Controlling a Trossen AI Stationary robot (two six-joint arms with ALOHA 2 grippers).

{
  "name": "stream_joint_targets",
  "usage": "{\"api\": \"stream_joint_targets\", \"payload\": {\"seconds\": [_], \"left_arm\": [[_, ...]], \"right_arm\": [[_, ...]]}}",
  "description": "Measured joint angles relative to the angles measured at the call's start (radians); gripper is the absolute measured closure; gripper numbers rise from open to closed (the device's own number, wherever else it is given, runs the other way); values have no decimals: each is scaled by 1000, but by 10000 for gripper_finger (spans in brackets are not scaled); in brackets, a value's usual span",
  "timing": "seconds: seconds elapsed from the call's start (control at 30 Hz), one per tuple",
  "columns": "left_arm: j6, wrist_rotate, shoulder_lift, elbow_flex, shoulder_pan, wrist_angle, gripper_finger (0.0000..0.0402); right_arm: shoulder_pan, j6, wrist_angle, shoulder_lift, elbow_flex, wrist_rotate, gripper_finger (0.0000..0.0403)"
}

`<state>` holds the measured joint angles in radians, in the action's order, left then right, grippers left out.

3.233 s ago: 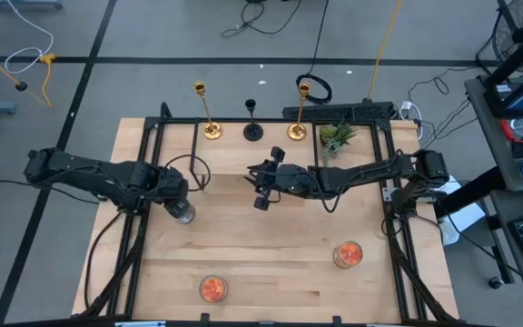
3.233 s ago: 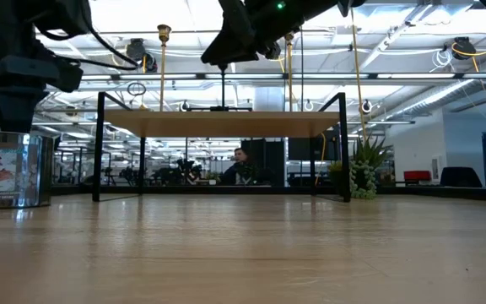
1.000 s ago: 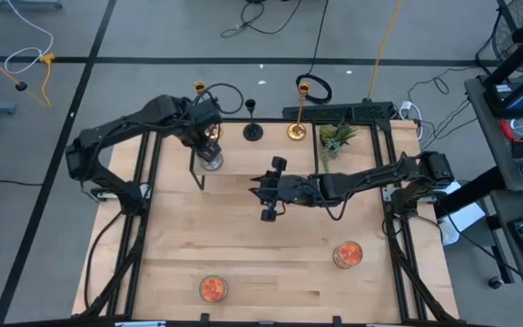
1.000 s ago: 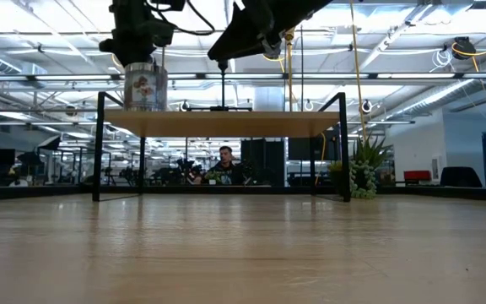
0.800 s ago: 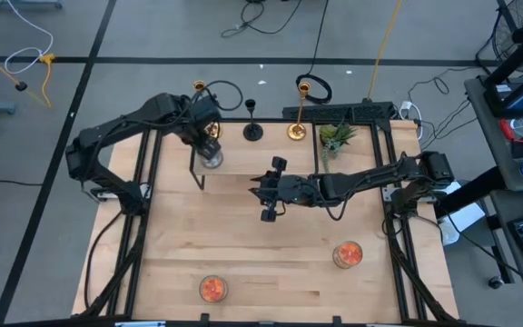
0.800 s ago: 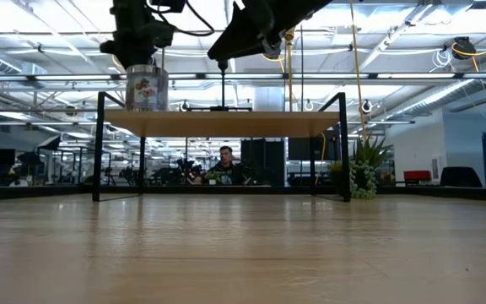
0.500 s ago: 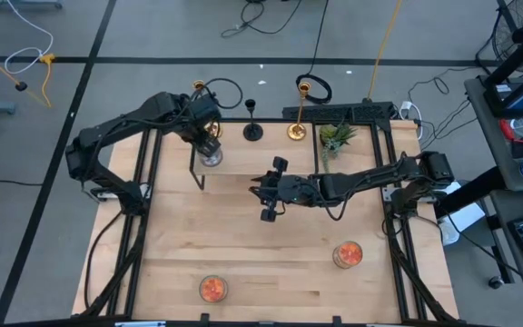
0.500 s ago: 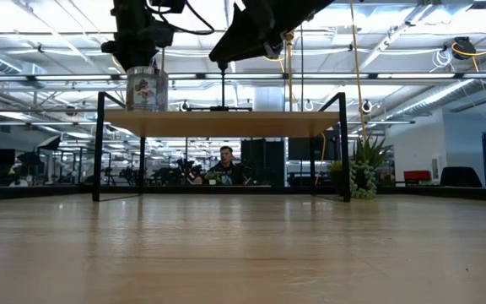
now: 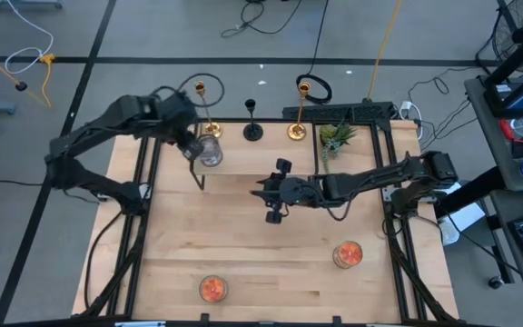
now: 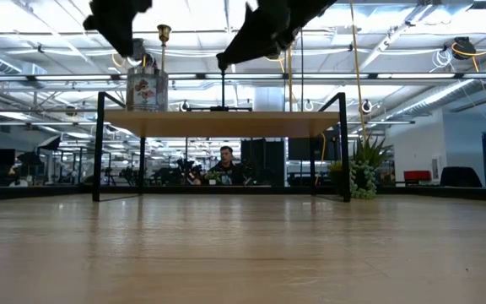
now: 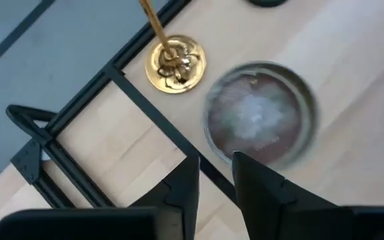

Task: Pick & Place candle stick holders
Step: Put the left orange scented candle on the shelf

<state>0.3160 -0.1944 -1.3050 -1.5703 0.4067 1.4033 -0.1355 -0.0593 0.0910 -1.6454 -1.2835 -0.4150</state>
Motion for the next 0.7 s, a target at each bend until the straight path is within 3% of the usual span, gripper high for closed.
{"api": "stream_joint_targets", "payload": {"seconds": [0.23, 0.43, 0.57, 0.7], "left_arm": [[-77, 37, 104, 0, -170, -1, 305], [-82, 38, 126, 41, -430, -15, 305], [-52, 33, 124, 142, -615, -68, 305], [-20, 48, 123, 314, -779, -269, 305]], "right_arm": [[-58, 117, 133, 50, 0, 1, 273], [-109, 153, 181, 61, 0, 1, 273], [-134, 153, 174, 62, 0, 1, 273], [-149, 153, 174, 62, 0, 0, 273]]}}
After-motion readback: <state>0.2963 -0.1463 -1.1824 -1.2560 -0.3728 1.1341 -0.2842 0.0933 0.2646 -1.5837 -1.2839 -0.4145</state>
